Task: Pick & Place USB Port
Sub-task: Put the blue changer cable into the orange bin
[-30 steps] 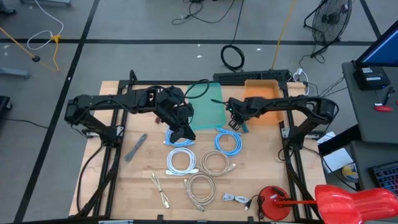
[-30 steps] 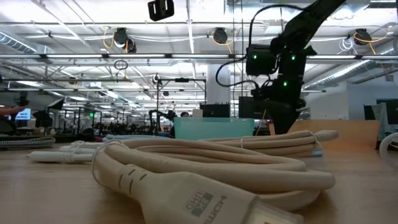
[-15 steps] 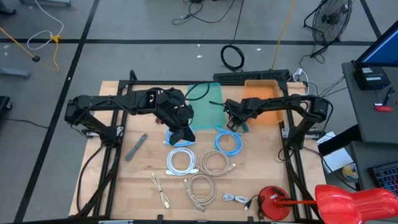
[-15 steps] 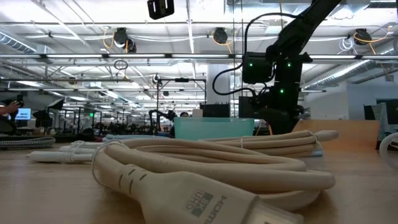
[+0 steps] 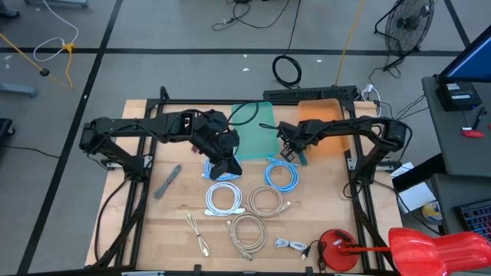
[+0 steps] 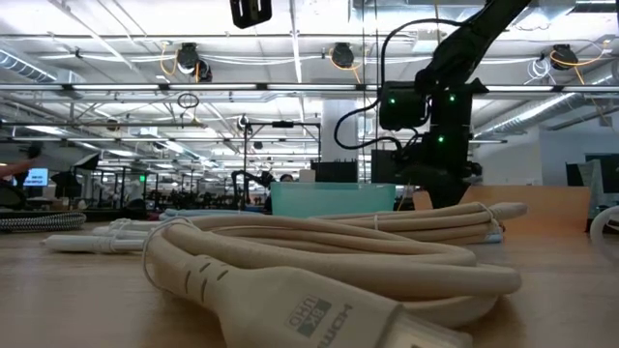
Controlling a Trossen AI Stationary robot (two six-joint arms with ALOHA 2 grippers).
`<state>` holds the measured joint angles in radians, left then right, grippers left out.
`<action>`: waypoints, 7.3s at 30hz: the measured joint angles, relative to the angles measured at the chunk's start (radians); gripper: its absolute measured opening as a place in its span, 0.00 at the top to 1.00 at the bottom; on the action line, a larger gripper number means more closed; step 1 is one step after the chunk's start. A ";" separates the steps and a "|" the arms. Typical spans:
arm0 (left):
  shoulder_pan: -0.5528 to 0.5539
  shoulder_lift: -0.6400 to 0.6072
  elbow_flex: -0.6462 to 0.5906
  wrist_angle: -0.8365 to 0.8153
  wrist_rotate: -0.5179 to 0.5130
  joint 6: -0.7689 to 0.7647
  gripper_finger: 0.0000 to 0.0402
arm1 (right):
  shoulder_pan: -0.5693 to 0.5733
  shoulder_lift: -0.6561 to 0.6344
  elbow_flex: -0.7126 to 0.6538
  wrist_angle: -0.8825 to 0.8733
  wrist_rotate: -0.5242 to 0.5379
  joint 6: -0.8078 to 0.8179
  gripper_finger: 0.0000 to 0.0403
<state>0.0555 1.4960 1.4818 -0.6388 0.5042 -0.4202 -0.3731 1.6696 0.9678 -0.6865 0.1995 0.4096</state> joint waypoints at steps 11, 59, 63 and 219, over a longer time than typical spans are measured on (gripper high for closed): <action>0.001 0.000 0.000 0.007 -0.012 0.015 0.82 | 0.008 -0.133 0.187 -0.060 0.081 -0.002 1.00; -0.005 0.000 0.000 0.014 -0.008 0.007 0.82 | 0.014 -0.098 -0.218 0.036 -0.070 -0.003 0.75; -0.005 0.000 0.000 0.015 -0.016 0.006 0.82 | 0.014 -0.098 -0.220 0.032 -0.045 0.004 0.79; 0.027 0.000 0.000 -0.008 -0.044 0.104 0.82 | 0.356 -0.226 0.058 -0.332 0.019 0.659 0.95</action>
<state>0.0825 1.4960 1.4818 -0.6470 0.4598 -0.3165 -0.0172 1.4439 1.0261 -1.0189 0.2184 1.0691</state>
